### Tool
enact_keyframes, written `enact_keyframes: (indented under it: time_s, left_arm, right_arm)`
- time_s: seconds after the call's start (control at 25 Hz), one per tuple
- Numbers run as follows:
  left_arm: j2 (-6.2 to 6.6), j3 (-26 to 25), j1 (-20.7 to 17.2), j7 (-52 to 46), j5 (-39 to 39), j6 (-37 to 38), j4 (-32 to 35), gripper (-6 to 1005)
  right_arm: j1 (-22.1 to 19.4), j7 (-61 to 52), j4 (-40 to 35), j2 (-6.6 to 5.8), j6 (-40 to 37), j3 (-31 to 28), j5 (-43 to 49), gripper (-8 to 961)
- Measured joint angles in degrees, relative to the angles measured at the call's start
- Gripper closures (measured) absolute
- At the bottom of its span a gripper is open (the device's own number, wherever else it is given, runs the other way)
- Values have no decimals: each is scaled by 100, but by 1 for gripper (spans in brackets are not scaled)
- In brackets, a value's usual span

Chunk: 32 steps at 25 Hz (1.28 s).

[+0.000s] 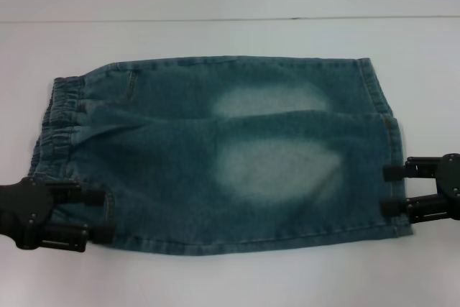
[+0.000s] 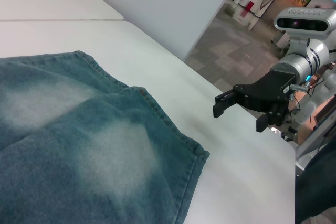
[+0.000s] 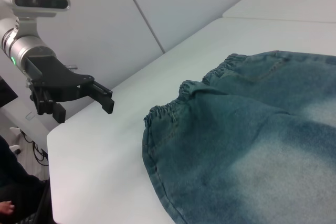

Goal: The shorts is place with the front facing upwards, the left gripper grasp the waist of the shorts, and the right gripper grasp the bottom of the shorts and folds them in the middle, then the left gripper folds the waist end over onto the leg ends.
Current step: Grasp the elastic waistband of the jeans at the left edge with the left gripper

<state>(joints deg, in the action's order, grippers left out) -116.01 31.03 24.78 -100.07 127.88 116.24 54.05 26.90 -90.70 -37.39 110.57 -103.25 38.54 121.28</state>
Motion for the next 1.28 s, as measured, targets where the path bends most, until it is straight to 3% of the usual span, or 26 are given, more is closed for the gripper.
enact_keyframes:
  time_s: [0.48, 0.68, 0.92, 1.28]
  left_arm:
    - [0, -15, -1, -15, 125, -53, 17, 112]
    - [73, -297, -3, -41, 503, -260, 119, 111]
    - [135, -569, -12, -434, 1363, -1167, 430, 112]
    - [45, -521, 66, -613, 2051, -2405, 185, 113]
  right_arm:
    - [16, 0, 4, 0, -2, 4, 0, 43]
    - [23, 0, 4, 2, 1, 4, 0, 42]
    - [33, 0, 4, 19, 51, 4, 0, 42]
    - [82, 8, 4, 64, 88, 33, 0, 43]
